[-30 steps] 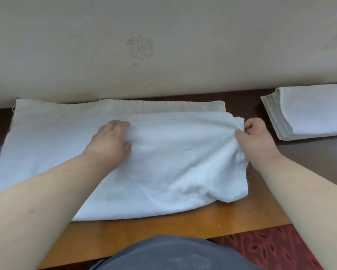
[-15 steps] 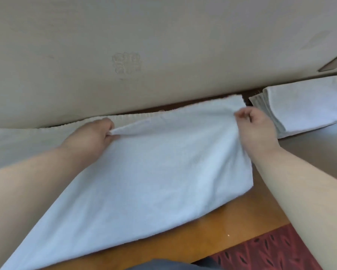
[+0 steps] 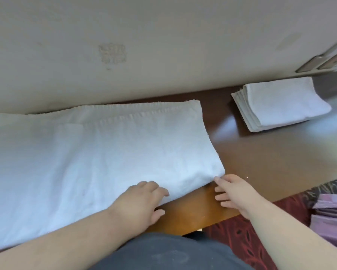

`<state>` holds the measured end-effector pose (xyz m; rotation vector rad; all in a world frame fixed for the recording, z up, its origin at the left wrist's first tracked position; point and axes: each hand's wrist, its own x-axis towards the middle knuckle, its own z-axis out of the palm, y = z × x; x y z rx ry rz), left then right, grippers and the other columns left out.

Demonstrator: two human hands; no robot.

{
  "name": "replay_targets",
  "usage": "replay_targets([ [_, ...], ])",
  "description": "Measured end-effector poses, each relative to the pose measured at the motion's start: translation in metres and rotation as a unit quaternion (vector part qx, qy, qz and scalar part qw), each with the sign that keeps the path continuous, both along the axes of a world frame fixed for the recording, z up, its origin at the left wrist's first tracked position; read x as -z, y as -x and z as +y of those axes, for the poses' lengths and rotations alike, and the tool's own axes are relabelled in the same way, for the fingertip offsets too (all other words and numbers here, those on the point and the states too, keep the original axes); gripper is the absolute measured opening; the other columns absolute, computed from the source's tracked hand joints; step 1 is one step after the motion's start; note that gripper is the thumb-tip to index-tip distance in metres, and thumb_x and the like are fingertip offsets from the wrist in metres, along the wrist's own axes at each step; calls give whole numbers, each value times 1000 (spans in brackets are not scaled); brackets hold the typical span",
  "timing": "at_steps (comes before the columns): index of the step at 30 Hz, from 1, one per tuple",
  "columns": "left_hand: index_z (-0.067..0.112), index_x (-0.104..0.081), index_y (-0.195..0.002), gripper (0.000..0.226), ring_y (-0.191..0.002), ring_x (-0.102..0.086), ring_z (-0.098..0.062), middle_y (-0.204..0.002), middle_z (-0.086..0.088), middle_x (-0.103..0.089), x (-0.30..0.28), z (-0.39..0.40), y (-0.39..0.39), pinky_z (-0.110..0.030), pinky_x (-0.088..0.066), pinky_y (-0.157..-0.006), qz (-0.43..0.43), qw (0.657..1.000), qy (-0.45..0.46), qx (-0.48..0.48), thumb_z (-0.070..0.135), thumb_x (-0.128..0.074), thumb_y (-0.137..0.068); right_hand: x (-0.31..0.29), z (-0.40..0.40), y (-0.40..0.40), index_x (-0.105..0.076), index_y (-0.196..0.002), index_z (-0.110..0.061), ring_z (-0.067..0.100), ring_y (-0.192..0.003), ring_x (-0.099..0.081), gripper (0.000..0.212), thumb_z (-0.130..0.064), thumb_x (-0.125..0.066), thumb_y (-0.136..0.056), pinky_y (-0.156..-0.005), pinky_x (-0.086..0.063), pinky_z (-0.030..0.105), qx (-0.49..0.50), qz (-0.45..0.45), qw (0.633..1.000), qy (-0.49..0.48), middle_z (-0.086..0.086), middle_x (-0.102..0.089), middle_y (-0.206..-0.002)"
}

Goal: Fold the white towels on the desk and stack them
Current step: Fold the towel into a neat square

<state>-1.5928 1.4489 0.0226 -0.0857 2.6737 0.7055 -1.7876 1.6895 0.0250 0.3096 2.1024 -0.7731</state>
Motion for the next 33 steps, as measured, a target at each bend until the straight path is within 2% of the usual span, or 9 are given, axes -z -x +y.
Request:
replay_targets([
  [4, 35, -28, -148, 59, -124, -41, -20, -139, 6, -40, 7, 38, 27, -34, -39, -102, -23, 996, 80, -12, 51, -51, -96, 9, 9, 24, -46, -121, -39, 14, -71, -75, 37, -40, -68, -92, -62, -62, 30, -32, 80, 994, 74, 0, -70, -101],
  [6, 35, -27, -148, 63, -123, -42, -21, -138, 5, -40, 9, 53, 41, -35, -41, -100, -37, 990, 122, -57, 52, -55, -93, 13, 15, 41, -56, -112, -27, 15, -68, -74, 22, -38, -66, -95, -66, -62, 33, -88, 25, 990, 106, 5, -72, -102],
  [9, 35, -29, -144, 64, -119, -41, -21, -135, 4, -39, 10, 77, 50, -34, -43, -94, -69, 972, 174, -144, 50, -60, -90, 18, 26, 45, -57, -116, -28, 20, -77, -76, 25, -44, -61, -98, -64, -61, 31, -185, -130, 964, 140, 2, -77, -102],
  [13, 35, -28, -142, 64, -115, -42, -20, -133, 4, -39, 8, 98, 55, -31, -45, -87, -94, 950, 228, -191, 32, -64, -90, 21, 31, 39, -54, -120, -36, 11, -79, -75, 26, -40, -63, -95, -63, -58, 24, -261, -101, 948, 153, -6, -73, -106],
  [16, 34, -27, -141, 67, -111, -44, -20, -131, 3, -39, -4, 110, 55, -31, -45, -82, -103, 940, 228, -230, 18, -65, -88, 12, 28, 39, -59, -117, -27, 9, -75, -72, 19, -34, -59, -99, -64, -57, 25, -257, -70, 944, 197, -2, -71, -105],
  [19, 33, -23, -145, 68, -116, -45, -22, -137, 2, -37, -18, 122, 55, -33, -45, -88, -71, 941, 213, -251, 34, -64, -91, 3, 35, 40, -64, -110, -26, 9, -74, -72, 15, -34, -55, -101, -60, -55, 24, -155, -44, 954, 254, -2, -73, -104],
  [22, 34, -25, -148, 69, -124, -42, -22, -143, 2, -35, -26, 144, 59, -34, -41, -97, -22, 954, 218, -206, 43, -62, -91, 6, 53, 26, -64, -110, -28, 9, -76, -68, 15, -34, -55, -100, -60, -54, 23, -268, -138, 938, 170, -4, -71, -109],
  [29, 26, -33, -144, 66, -126, -41, -25, -139, 0, -41, -8, 178, 81, -38, -35, -106, -60, 966, 219, -122, 48, -64, -89, 8, 54, 58, -54, -112, -19, 15, -84, -66, 14, -18, -44, -103, -81, -52, 38, -337, -316, 878, 128, 1, -67, -122],
  [33, 24, -37, -141, 59, -123, -42, -25, -133, 0, -44, 0, 188, 92, -38, -35, -104, -37, 967, 205, -145, 44, -61, -91, 3, 37, 93, -56, -117, -21, 17, -86, -69, 22, -34, -42, -106, -74, -53, 34, -389, -355, 847, 71, -1, -70, -114],
])
